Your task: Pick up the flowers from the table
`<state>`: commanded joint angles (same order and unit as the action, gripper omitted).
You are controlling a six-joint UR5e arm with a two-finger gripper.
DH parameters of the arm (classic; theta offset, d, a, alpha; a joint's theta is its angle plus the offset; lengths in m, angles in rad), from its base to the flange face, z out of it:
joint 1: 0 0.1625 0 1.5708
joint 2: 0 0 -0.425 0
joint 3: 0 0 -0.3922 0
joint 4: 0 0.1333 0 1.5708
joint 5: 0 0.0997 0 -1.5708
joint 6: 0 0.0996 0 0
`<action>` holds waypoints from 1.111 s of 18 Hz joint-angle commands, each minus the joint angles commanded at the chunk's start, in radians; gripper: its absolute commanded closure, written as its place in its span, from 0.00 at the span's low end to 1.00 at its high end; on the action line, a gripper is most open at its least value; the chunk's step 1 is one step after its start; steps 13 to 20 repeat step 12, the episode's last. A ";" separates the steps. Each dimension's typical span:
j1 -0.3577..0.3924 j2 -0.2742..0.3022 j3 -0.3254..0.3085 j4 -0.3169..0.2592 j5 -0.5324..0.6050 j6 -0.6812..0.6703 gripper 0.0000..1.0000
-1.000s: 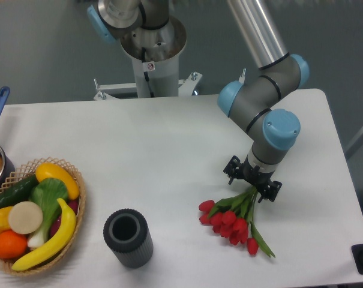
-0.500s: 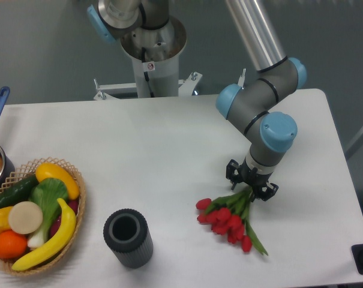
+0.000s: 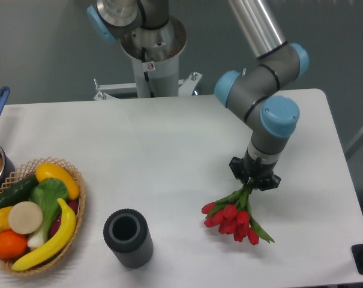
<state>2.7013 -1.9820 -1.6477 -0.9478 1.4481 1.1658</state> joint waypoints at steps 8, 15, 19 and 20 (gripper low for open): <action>0.003 -0.003 0.216 -0.241 0.037 0.018 1.00; 0.003 -0.003 0.256 -0.290 0.043 0.063 1.00; 0.003 -0.003 0.256 -0.290 0.043 0.063 1.00; 0.003 -0.003 0.256 -0.290 0.043 0.063 1.00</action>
